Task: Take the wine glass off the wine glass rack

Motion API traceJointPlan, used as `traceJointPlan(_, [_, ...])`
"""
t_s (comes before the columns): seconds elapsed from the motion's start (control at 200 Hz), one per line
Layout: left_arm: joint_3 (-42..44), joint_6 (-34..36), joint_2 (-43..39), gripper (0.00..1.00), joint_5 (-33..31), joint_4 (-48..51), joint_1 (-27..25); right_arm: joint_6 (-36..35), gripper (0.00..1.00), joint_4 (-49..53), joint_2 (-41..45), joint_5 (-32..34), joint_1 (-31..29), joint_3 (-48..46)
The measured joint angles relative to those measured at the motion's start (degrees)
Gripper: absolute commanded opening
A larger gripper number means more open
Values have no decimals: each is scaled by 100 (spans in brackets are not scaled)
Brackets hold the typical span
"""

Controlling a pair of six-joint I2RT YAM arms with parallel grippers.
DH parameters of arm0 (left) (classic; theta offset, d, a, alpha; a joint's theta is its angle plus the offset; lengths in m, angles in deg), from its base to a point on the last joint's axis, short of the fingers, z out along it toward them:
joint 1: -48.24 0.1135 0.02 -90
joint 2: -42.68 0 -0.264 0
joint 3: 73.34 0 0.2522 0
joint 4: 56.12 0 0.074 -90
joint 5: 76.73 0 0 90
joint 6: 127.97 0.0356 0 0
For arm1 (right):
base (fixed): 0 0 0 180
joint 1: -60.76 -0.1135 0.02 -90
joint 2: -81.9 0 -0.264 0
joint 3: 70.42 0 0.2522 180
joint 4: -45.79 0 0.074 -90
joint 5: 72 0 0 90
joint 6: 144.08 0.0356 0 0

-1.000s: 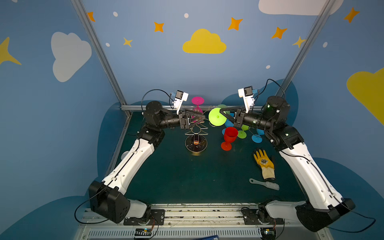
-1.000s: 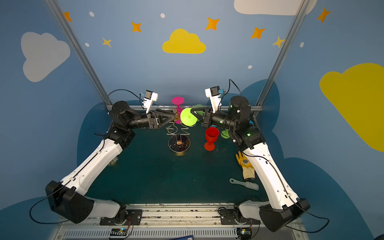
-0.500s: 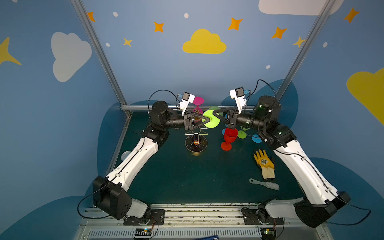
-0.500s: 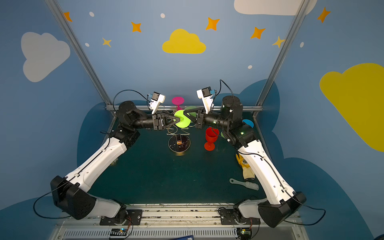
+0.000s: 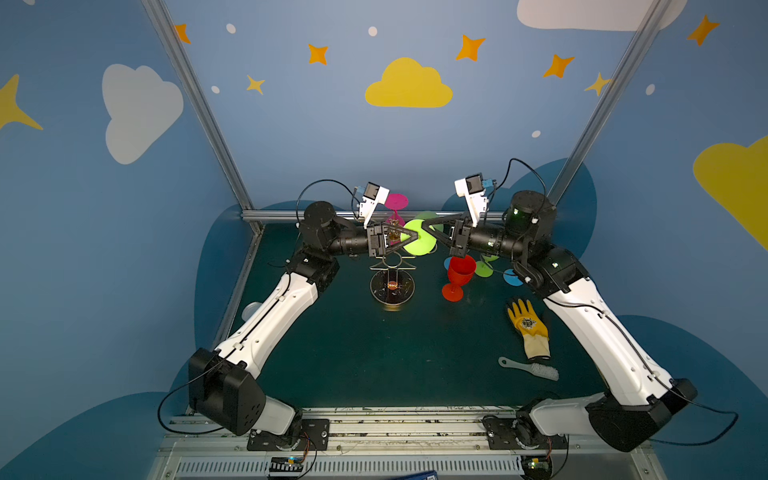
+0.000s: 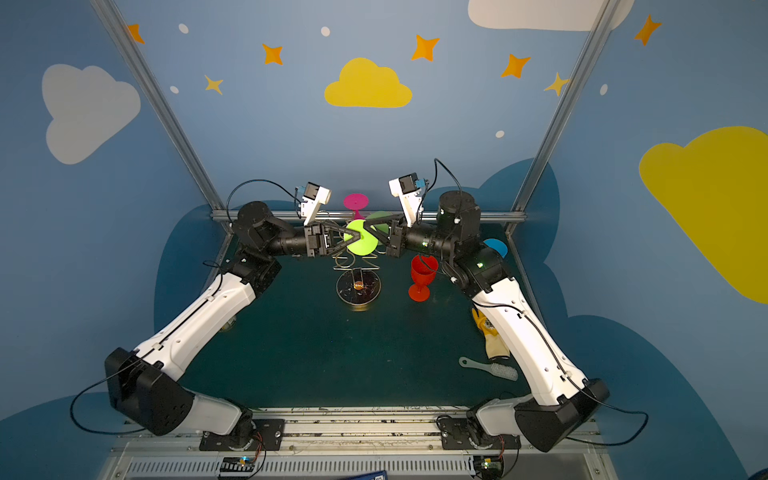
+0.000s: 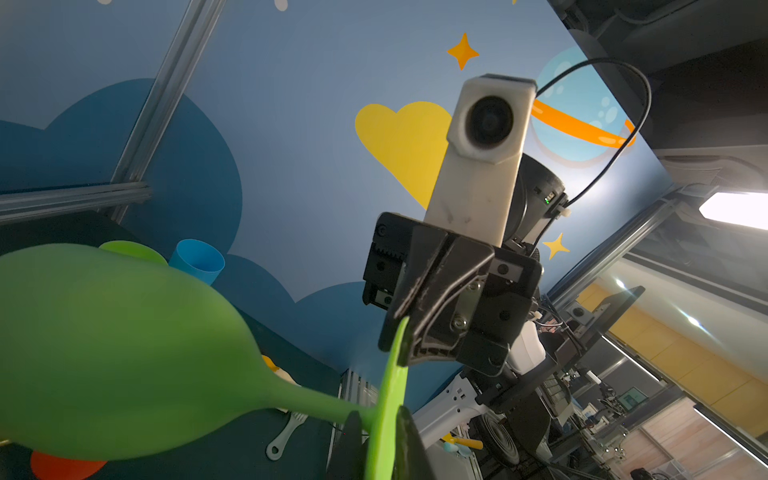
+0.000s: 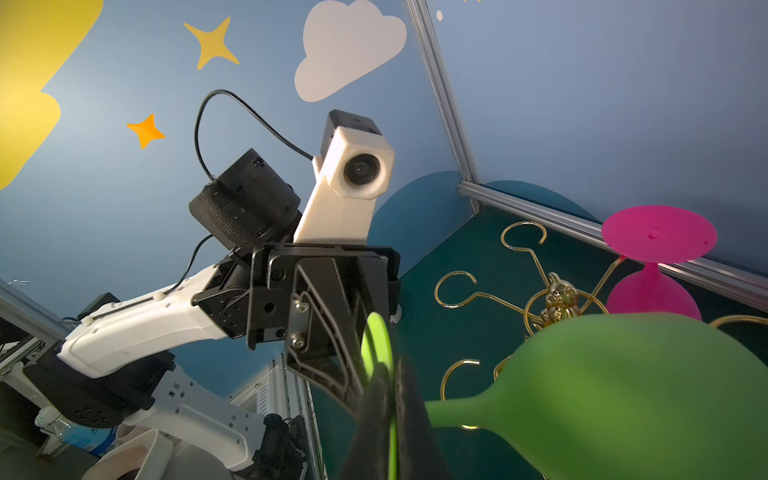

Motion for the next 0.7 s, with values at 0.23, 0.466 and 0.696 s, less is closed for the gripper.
traceJointPlan(0.23, [0, -170, 0, 3, 28, -129, 9, -44, 29, -20, 22, 72, -2, 9])
traceJointPlan(0.466, [-2, -1023, 0, 3, 76, -693, 81, -466, 75, -42, 621, 697, 15, -485])
traceJointPlan(0.696, [-175, -1823, 11, 3, 144, -1320, 116, -1283, 82, -647, 1735, 1381, 205, -1628])
